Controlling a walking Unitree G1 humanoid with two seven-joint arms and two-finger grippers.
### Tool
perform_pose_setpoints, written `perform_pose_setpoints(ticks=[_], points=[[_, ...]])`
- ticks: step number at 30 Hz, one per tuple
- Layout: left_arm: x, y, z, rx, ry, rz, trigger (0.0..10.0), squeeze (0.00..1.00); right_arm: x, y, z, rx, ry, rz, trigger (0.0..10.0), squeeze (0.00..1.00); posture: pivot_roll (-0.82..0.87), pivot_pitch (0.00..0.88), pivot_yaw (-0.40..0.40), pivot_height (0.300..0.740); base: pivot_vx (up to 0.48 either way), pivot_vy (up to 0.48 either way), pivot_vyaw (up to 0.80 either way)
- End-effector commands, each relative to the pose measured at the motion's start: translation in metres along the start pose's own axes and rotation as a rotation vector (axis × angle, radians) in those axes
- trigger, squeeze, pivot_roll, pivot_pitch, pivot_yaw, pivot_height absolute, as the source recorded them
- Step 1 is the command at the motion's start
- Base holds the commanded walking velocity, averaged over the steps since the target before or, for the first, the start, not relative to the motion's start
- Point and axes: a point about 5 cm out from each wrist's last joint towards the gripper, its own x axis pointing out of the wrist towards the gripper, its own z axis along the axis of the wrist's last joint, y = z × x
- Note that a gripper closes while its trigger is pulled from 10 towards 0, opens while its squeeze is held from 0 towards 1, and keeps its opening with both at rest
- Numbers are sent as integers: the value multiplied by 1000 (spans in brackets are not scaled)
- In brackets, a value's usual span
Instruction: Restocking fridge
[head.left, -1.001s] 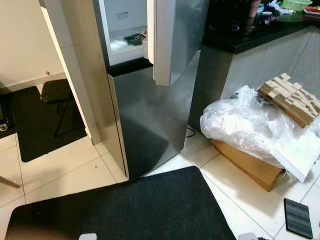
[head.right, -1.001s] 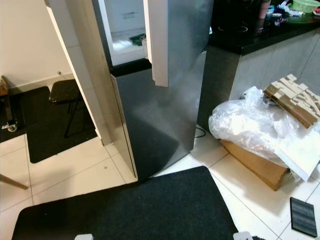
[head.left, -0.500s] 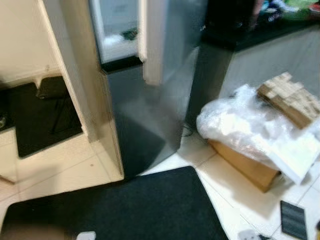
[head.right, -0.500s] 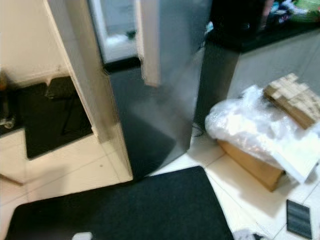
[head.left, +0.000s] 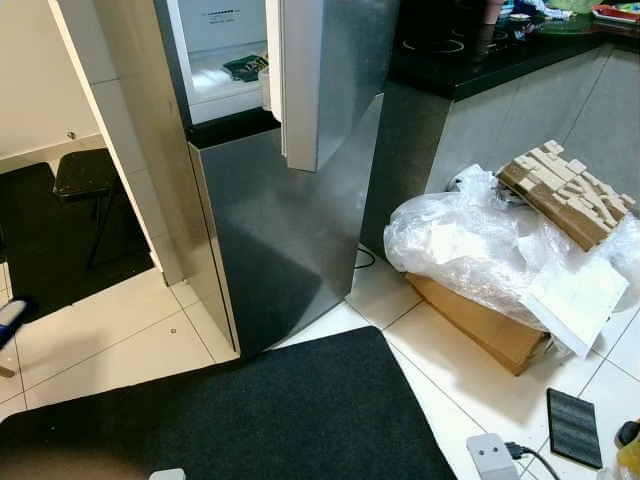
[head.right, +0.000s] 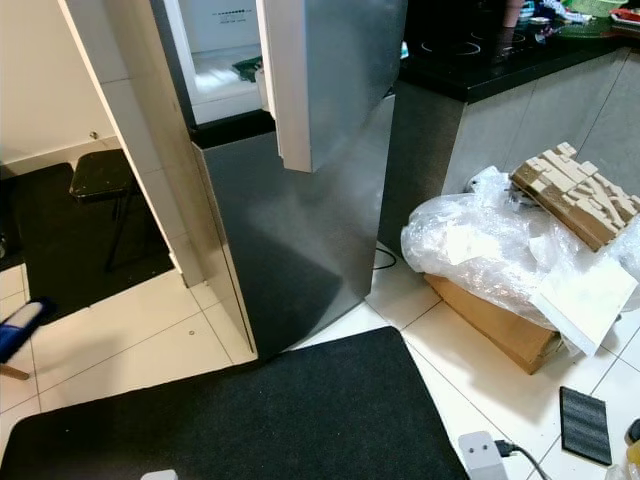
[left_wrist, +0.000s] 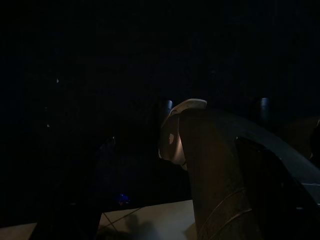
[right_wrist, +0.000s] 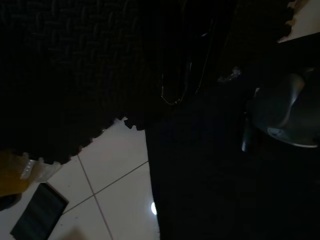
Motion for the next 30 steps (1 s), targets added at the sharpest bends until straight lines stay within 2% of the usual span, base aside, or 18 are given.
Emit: perform_pose_setpoints(ticks=[1,6,30], points=[[-2,1,-10,4,38,-2,10000,0,-1,0,-4,3,4,2,10000,0,15,0,5,740,262,0,0],[-3,2,-11,10,43,-2,10000,0,-3,-2,-19,1,42,1,10000,0,18,0,4,740,261,0,0],[-2,2,-10,22,42,-10,10000,0,-2,0,-17,5,35,4,10000,0,17,0,9,740,282,0,0]])
